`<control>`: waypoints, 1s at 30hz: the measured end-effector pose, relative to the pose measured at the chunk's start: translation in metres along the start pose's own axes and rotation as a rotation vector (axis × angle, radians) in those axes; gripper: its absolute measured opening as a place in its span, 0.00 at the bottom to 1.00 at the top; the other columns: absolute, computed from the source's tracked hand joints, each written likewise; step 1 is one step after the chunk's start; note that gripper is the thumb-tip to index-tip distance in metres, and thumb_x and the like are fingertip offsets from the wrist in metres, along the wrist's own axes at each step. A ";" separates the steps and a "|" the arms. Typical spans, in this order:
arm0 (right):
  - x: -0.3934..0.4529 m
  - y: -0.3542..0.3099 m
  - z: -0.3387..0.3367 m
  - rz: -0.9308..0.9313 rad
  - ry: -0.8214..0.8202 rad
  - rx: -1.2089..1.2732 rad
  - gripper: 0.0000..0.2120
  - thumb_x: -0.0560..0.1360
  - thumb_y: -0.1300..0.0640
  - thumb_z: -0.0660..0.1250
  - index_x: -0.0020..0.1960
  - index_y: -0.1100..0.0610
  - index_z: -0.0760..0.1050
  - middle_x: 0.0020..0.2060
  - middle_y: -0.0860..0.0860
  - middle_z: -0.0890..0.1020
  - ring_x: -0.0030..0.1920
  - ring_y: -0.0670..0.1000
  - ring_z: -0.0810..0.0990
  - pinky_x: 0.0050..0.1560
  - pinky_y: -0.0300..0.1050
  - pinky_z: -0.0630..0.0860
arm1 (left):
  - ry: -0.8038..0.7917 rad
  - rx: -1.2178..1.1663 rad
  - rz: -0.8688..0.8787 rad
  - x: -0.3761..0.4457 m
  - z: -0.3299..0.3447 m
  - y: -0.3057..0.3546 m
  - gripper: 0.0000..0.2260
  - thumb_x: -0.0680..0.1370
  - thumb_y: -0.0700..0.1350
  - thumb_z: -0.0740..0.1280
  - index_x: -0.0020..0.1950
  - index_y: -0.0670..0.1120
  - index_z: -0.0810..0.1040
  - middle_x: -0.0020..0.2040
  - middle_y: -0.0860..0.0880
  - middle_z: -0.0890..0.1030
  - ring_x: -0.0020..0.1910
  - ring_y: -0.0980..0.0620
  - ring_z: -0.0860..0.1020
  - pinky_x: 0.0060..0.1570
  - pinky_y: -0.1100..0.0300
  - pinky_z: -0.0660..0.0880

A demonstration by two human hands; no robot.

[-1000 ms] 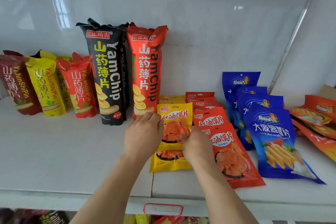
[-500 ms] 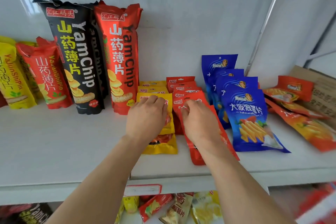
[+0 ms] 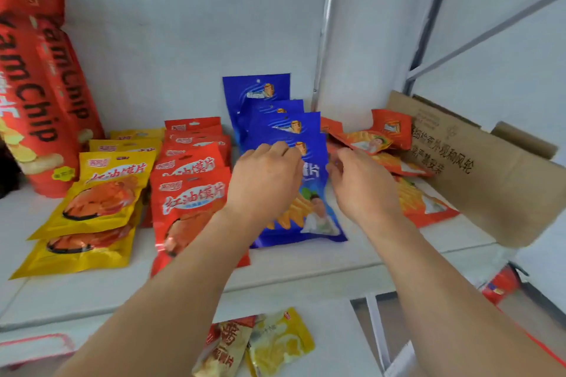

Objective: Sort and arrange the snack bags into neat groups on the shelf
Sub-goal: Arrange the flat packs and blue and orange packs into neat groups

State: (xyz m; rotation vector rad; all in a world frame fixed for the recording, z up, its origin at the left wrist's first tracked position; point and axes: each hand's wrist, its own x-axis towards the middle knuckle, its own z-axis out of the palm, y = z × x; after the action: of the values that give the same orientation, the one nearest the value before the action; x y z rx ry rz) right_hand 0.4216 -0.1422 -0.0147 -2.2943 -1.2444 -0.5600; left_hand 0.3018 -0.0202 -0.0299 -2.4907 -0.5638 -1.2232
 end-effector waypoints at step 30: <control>0.135 0.201 0.053 0.513 -0.368 0.429 0.35 0.76 0.32 0.53 0.77 0.49 0.58 0.69 0.55 0.73 0.58 0.62 0.80 0.59 0.60 0.76 | -0.146 -0.531 -0.767 0.107 0.122 0.175 0.27 0.80 0.53 0.66 0.75 0.43 0.68 0.76 0.46 0.65 0.77 0.47 0.59 0.75 0.54 0.58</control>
State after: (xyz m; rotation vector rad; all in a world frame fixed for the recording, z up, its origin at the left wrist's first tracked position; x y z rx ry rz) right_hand 0.6682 -0.1181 -0.0243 -2.2583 -0.7633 0.2943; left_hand 0.5277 -0.0978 -0.0333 -2.9180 -1.5074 -1.6142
